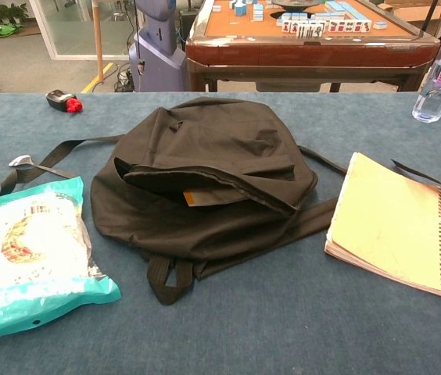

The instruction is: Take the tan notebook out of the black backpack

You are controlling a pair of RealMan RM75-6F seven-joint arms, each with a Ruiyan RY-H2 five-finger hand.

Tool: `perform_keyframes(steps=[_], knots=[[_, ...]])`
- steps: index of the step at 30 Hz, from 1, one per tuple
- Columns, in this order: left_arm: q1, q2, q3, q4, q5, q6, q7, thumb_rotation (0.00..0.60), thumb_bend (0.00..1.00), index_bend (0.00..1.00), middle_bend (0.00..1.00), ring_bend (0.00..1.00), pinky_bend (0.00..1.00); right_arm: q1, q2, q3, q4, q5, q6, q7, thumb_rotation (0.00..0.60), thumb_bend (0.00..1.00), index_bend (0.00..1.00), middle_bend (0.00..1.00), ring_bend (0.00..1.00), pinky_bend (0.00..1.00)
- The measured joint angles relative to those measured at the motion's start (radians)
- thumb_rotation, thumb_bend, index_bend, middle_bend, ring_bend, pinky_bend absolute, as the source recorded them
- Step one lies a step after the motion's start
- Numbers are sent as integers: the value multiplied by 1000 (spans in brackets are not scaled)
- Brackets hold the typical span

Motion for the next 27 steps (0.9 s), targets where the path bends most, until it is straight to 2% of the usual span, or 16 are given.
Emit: perform_keyframes(steps=[7,16,22,27], knots=[[-8,1,3,-5,14,-7,0,600,298,0,7,53,45,63,-1,-4,-20,-49,-73,30,600,197,248,261,205,254],[-16,5,11,-14,43,-10,3,600,298,0,7,56,45,218,-29,21,-60,-95,-238,64,600,186,248,270,205,254],[-25,6,16,-28,62,-16,15,600,298,0,7,56,45,349,-85,58,-73,-81,-389,91,600,153,248,270,205,254],[-31,7,17,-36,72,-19,20,600,298,0,7,56,45,473,-175,98,-41,-26,-532,96,600,136,248,270,205,254]])
